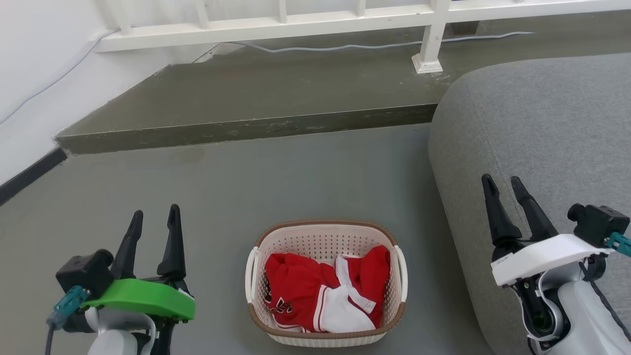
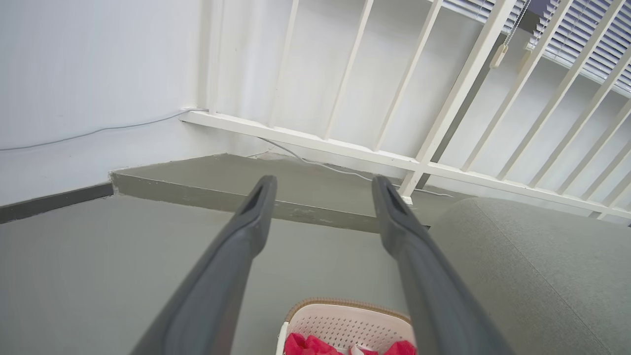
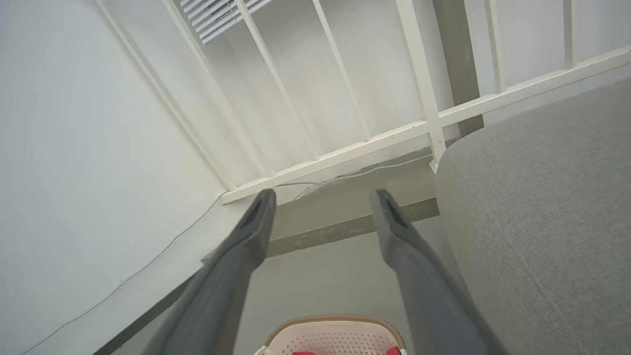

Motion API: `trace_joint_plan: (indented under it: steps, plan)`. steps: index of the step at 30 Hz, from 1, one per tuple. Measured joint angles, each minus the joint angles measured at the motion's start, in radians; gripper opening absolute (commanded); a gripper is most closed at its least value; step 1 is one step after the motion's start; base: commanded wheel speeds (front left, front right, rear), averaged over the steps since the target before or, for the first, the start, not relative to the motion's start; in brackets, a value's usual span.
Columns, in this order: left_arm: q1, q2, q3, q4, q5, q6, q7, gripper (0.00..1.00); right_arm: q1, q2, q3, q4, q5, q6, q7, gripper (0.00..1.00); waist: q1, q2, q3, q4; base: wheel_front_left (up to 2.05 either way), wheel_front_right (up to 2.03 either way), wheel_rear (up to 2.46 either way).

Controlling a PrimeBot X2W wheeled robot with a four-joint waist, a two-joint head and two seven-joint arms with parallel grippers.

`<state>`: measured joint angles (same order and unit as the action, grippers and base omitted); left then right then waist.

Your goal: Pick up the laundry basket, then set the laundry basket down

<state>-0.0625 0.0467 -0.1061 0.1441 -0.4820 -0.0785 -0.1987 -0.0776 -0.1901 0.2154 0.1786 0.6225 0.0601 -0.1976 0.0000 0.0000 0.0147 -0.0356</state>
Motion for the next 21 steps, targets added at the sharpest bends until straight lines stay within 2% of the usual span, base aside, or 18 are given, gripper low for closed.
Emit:
trace_joint_plan:
  steps: [18, 21]
  plan:
    - [-0.007, -0.001, -0.021, -0.03, 0.191, 0.0, -0.053, 1.0, -0.03, -0.011, 0.035, 0.003, -0.179, -0.001, -0.053, 1.0, 0.0, 0.0, 0.007, -0.006, 0.0, 0.0, 0.0]
    - [-0.015, -0.001, -0.021, -0.03, 0.198, 0.0, -0.053, 1.0, -0.037, -0.012, 0.035, 0.003, -0.188, -0.001, -0.053, 1.0, 0.0, 0.0, 0.009, -0.005, 0.0, 0.0, 0.0]
